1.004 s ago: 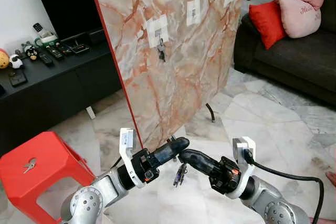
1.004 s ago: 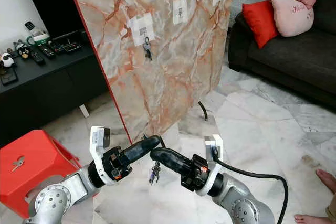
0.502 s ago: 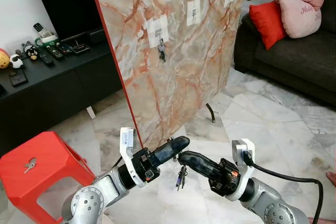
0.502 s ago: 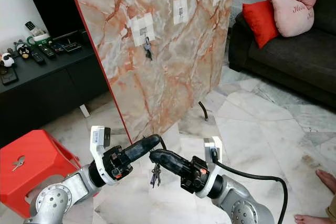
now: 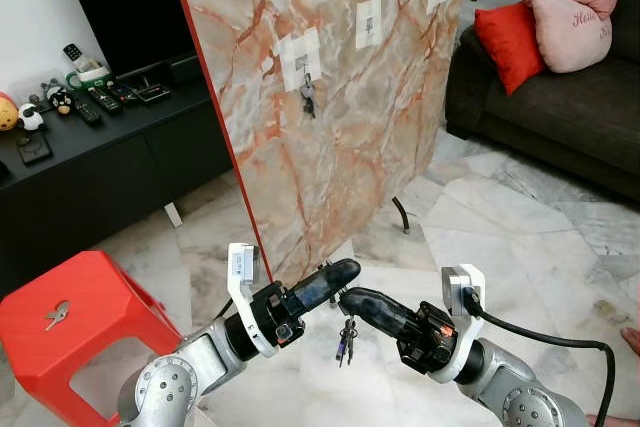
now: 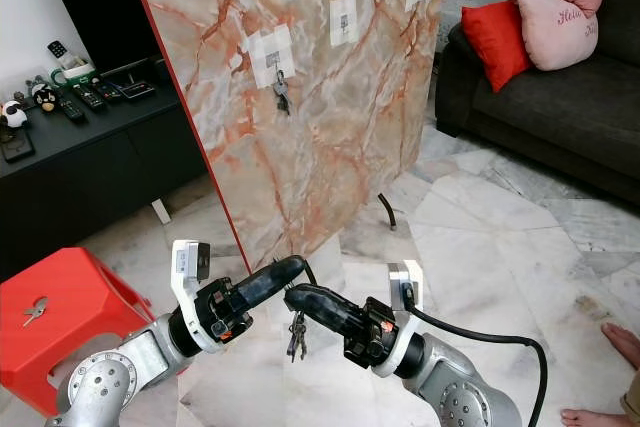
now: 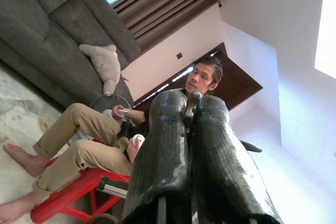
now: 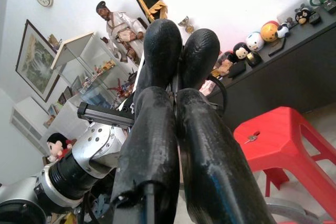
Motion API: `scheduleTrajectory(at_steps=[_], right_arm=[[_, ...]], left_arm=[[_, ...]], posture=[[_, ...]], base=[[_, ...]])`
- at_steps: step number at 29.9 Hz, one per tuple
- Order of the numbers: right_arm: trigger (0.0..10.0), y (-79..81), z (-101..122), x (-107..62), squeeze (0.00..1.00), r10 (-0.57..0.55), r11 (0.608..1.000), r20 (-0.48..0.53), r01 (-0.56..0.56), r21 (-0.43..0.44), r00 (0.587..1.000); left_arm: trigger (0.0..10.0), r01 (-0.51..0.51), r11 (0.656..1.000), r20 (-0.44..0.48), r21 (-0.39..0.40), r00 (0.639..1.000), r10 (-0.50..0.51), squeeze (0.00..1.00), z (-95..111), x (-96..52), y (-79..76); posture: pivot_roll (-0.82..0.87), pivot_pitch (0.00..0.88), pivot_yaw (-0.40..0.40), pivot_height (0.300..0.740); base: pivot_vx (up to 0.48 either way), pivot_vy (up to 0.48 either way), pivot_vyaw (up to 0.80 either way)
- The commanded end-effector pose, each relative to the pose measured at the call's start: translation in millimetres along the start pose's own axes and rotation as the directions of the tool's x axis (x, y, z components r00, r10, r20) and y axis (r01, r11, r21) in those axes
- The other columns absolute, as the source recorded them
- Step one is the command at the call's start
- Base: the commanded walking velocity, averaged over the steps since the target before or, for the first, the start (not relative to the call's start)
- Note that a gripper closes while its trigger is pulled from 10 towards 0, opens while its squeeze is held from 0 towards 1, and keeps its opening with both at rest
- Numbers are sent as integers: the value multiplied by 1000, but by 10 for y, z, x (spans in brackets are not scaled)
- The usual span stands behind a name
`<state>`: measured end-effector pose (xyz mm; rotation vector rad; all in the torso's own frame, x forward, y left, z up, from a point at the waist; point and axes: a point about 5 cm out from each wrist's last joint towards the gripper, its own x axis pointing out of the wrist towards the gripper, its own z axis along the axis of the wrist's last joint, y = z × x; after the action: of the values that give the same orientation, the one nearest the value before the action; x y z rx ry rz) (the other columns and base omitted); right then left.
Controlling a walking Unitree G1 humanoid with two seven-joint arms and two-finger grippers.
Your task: Hang keys on a hook
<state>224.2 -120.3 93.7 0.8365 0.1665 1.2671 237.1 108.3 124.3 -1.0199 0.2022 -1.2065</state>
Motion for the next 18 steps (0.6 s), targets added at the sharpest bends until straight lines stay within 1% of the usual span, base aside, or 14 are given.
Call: scheduleTrajectory(at_steps=[1, 7, 8, 18], right_arm=[[10000, 13, 32, 7, 0, 10, 1000, 3, -10, -25, 1000], [10000, 6, 31, -8, 0, 7, 1000, 2, -7, -27, 1000], [10000, 3, 32, -14, 1000, 5, 1000, 2, -5, -28, 1000], [10000, -43, 52, -78, 1000, -40, 998, 0, 40, -45, 999]], left_arm=[[0, -17, 1000, 30, 8, 999, 16, 0, 51, -31, -13], [0, -18, 1000, 30, 11, 999, 17, 0, 56, -33, -11], [0, -19, 1000, 30, 13, 999, 19, 0, 57, -33, -10], [0, -62, 997, 54, 44, 997, 60, 0, 121, -64, 30]], posture=[[36, 0, 21, 740], [35, 0, 21, 740], [35, 0, 21, 740], [34, 0, 17, 740]], base=[[0, 0, 0], [0, 0, 0], [0, 0, 0], [0, 0, 0]])
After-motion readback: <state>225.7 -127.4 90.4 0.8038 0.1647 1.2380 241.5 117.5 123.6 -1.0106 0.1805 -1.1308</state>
